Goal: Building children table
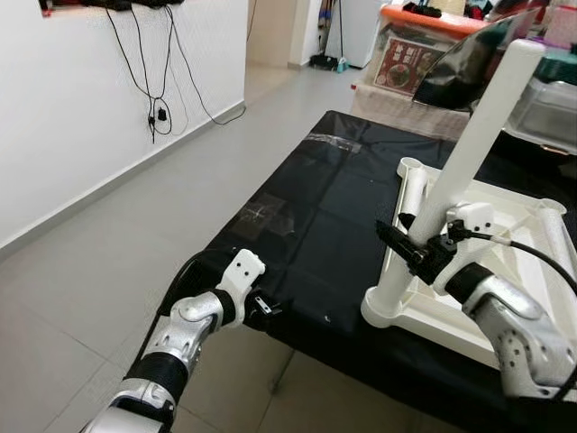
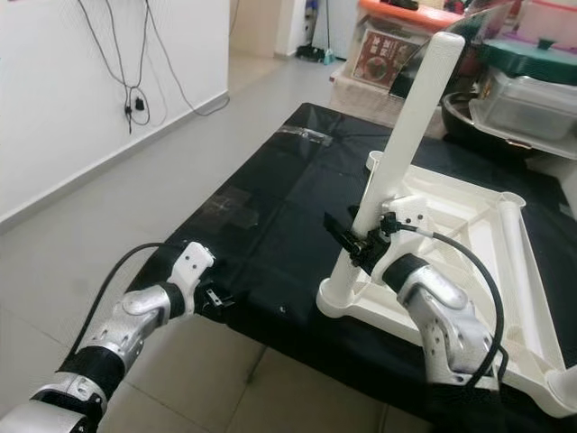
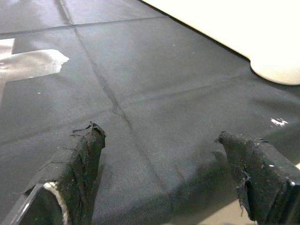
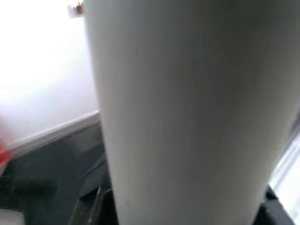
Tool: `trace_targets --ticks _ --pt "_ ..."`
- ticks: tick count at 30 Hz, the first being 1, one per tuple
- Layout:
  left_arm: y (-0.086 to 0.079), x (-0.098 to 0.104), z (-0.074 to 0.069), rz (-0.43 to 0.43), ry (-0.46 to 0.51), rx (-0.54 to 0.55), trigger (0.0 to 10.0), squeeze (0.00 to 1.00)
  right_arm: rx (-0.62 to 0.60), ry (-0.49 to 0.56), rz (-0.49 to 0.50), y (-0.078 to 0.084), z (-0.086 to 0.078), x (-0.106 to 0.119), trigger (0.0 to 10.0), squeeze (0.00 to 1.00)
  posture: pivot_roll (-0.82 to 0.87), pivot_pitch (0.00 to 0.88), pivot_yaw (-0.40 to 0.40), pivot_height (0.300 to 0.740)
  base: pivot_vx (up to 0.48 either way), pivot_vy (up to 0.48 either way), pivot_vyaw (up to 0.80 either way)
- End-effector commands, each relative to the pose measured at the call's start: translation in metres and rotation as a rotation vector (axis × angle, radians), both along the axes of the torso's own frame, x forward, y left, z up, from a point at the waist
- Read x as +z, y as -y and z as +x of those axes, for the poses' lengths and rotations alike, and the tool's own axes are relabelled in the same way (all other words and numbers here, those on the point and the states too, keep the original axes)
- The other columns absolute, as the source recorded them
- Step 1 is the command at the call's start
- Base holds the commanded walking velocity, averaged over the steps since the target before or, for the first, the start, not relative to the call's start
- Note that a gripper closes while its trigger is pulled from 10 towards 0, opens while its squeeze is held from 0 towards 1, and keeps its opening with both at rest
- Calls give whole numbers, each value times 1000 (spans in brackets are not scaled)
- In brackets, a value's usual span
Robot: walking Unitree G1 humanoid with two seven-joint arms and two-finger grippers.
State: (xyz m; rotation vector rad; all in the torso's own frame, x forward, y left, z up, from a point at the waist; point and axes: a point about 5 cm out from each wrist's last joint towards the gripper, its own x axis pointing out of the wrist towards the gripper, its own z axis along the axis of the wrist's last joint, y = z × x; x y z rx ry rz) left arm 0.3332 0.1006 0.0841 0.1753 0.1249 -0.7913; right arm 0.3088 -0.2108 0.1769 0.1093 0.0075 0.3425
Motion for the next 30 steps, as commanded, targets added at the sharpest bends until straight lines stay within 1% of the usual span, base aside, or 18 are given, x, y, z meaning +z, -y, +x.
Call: trace_targets --ticks 1,3,4,6,8,9,10,11,14,16,17,20,21,22,27,28,29,30 --pt "0 -5 -4 -1 -13 -3 10000 0 -267 -187 -15 12 8 -35 0 0 170 0 -151 740 0 0 0" --pt "-1 -7 -5 6 -18 -3 10000 0 -640 -284 38 38 5 -49 0 0 168 0 -149 740 0 0 0" --pt "-1 -7 -5 6 -18 -3 10000 0 -640 -284 38 38 5 -49 0 0 168 0 -149 740 0 0 0" --pt "-2 -6 -5 11 -18 -5 10000 0 -992 -371 148 53 -28 -67 0 0 164 0 -144 740 0 0 0" --pt "-2 -6 -4 11 -17 -5 10000 0 -1066 -388 174 54 -41 -72 0 0 165 0 -143 740 0 0 0" --pt "-3 -4 -3 12 -15 -5 10000 0 -1058 -381 188 44 -51 -72 8549 0 156 0 -134 740 0 0 0" --pt "-3 -4 -3 12 -15 -5 10000 0 -1058 -381 188 44 -51 -72 8549 0 156 0 -134 740 0 0 0" --pt "-3 -3 -2 12 -15 -5 10000 0 -984 -362 176 29 -55 -68 10000 0 139 0 -124 740 0 0 0" --pt "-1 -5 -2 19 -18 -17 10000 0 -764 -215 178 -3 -57 -41 10000 0 130 0 -120 740 0 0 0" --pt "-1 -5 -2 19 -18 -17 10000 0 -764 -215 178 -3 -57 -41 10000 0 130 0 -120 740 0 0 0" --pt "1 -5 -2 18 -19 -21 10000 0 -731 -171 165 -4 -55 -34 10000 1000 127 0 -117 740 0 0 0" --pt "3 -4 -3 12 -18 -26 10000 0 -661 -101 127 -1 -43 -18 10000 953 130 0 -118 740 0 0 0" --pt "4 -4 -2 10 -17 -26 10000 0 -597 -77 131 2 -34 -10 10000 0 129 0 -121 740 0 0 0" --pt "4 -4 -2 8 -17 -24 10000 0 -423 -27 160 1 -25 0 10000 0 130 0 -123 740 0 0 0" --pt "5 -3 -1 9 -17 -22 10000 0 -6 -40 115 4 -20 -12 10000 0 140 0 -136 740 0 0 0" --pt "5 -3 -1 6 -14 -18 10000 0 3 -84 68 7 -20 -25 6314 0 149 0 -145 740 0 0 0" --pt "5 -3 -1 6 -14 -18 10000 0 3 -84 68 7 -20 -25 6314 0 149 0 -145 740 0 0 0" --pt "5 -2 0 2 -11 -14 10000 0 -10 -122 49 9 -19 -35 0 0 155 0 -151 740 0 0 0"
